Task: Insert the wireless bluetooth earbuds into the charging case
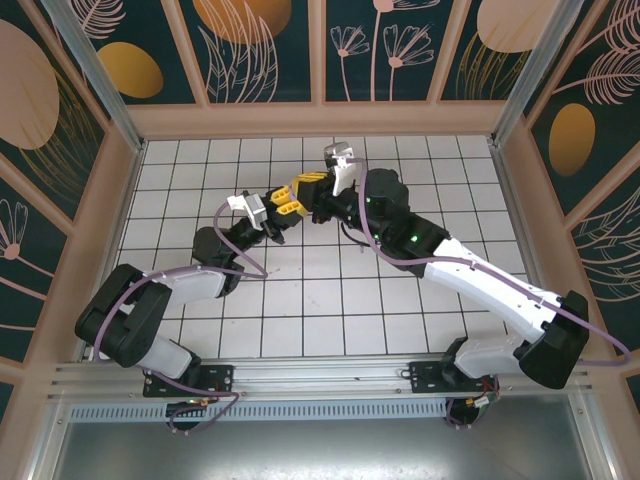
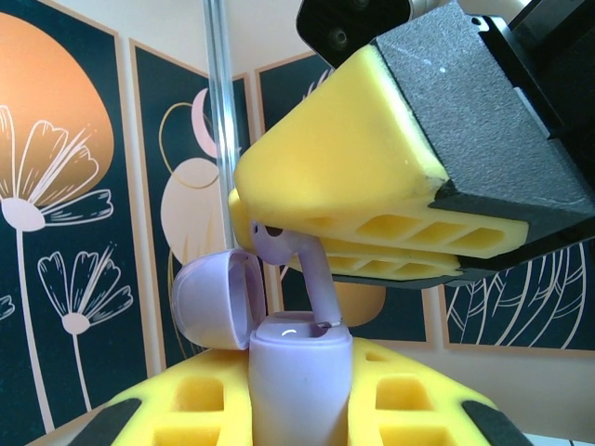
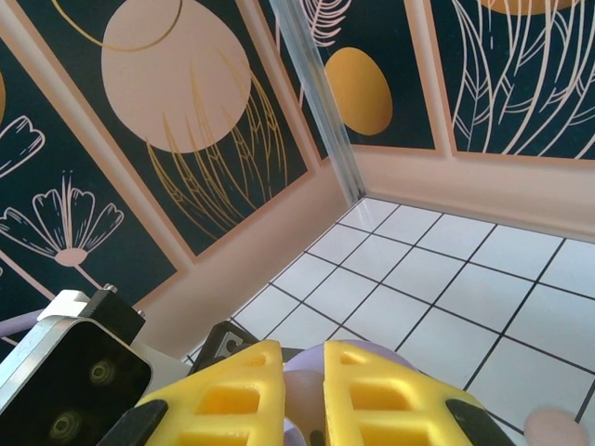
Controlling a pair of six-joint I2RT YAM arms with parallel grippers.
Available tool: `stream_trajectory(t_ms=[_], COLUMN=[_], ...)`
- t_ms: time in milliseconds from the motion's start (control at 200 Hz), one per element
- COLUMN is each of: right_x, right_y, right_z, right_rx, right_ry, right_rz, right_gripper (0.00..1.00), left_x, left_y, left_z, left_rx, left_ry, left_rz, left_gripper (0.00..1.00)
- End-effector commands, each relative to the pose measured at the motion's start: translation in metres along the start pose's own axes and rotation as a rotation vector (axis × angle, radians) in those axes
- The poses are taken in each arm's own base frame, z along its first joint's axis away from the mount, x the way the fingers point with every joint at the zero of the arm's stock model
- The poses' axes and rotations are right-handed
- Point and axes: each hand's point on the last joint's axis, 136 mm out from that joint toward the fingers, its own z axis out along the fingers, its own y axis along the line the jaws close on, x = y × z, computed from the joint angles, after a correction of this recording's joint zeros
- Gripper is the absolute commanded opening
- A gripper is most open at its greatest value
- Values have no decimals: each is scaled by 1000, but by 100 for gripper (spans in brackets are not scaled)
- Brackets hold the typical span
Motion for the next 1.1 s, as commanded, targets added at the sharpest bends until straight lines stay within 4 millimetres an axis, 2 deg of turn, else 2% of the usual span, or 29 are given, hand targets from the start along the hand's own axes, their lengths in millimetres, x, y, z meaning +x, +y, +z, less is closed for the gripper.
stream_trajectory(t_ms=[0, 180, 410, 596, 751, 976, 1096], right_x=[15, 15, 21, 18, 17, 35, 47], right_y=[-12, -14, 2, -5, -4, 19, 24], right_z=[2, 0, 1, -3, -4, 1, 6], right_rx=[58, 65, -21, 33, 27, -87, -90], right_ry=[30, 31, 64, 55, 54, 116, 167], right_rz=[-15, -26, -55, -84, -97, -116, -133], right_gripper=[14, 13, 13, 13, 13, 12, 11], left_x=[-30, -30, -29, -30, -30, -30, -31], left_y=[-9, -9, -8, -9, -9, -9, -9], left_z=[5, 4, 4, 5, 5, 5, 6], left_rx=[42, 41, 37, 39, 40, 41, 39], left_ry=[-92, -89, -87, -88, -88, -88, -90], left_rz=[48, 50, 50, 55, 56, 55, 56], left_gripper=[0, 0, 0, 0, 0, 0, 0])
